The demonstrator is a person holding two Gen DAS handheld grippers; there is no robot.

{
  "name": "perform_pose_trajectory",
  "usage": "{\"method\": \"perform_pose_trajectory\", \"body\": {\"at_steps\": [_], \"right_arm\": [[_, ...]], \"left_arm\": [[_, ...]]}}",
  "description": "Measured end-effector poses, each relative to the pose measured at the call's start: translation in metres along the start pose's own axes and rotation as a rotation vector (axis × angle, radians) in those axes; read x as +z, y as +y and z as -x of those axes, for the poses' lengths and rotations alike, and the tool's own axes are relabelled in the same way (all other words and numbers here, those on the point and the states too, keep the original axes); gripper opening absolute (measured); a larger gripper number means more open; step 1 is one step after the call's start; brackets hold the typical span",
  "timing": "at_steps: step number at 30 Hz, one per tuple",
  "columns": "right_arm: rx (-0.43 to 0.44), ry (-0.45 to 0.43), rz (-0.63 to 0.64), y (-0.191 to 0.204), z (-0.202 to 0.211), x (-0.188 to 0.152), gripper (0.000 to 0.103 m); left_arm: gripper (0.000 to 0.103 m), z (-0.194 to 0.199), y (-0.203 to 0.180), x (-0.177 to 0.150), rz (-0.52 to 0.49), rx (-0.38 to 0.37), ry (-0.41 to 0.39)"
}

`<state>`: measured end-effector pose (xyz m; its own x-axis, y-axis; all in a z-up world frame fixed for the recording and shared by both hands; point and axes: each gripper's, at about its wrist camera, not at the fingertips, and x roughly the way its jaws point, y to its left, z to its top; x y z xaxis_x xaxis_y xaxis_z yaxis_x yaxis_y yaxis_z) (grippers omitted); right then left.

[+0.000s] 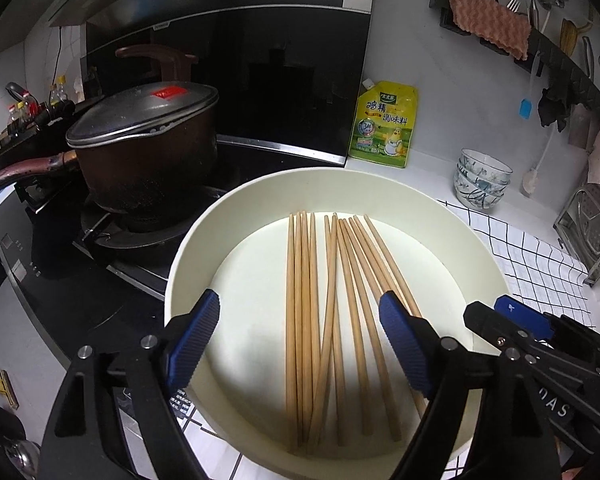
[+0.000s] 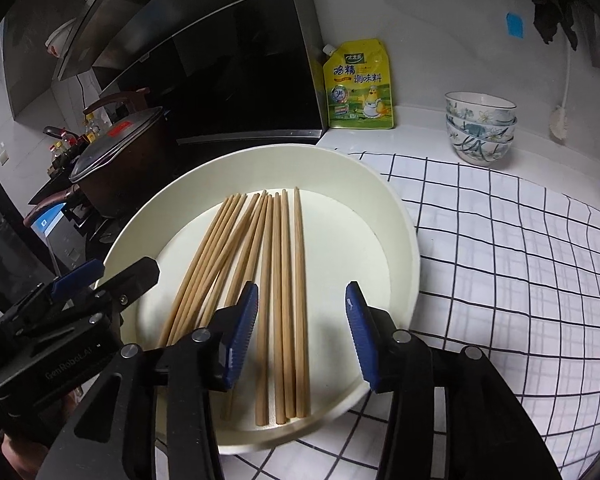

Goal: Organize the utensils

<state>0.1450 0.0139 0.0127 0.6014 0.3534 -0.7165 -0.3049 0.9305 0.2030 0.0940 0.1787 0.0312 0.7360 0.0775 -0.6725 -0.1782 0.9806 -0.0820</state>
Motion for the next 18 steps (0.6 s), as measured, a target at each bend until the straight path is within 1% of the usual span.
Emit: {"method": "perform_pose_trajectory", "body": {"at_steps": [1,3,6,8,14,18], "right_arm": [[-0.003,-0.005,-0.003,-0.001,0.003,-0.001,0.046],[-0.016,-0.018,-0.010,-0.004,0.009,-0.003,0.047],[-0.028,-0.035,-0.020,-0.008,0.017,-0.007,0.053],[-0.036,-0.043,-0.025,-0.010,0.022,-0.009,0.054],[-0.046,-0.060,-0.022,-0.011,0.035,-0.015,0.061],[-0.051,-0.068,-0.020,-0.012,0.041,-0.016,0.063]], "left_arm": [[0.084,0.003,-0.001,0.000,-0.002,0.003,-0.006],[0.089,0.009,-0.003,-0.001,-0.006,0.008,-0.020],[0.093,0.016,-0.006,-0.001,-0.017,0.021,-0.035],[0.096,0.020,-0.008,-0.002,-0.020,0.022,-0.039],[0.097,0.027,-0.011,-0.006,-0.018,0.043,-0.033],[0.097,0.028,-0.010,-0.008,-0.008,0.049,-0.019]]}}
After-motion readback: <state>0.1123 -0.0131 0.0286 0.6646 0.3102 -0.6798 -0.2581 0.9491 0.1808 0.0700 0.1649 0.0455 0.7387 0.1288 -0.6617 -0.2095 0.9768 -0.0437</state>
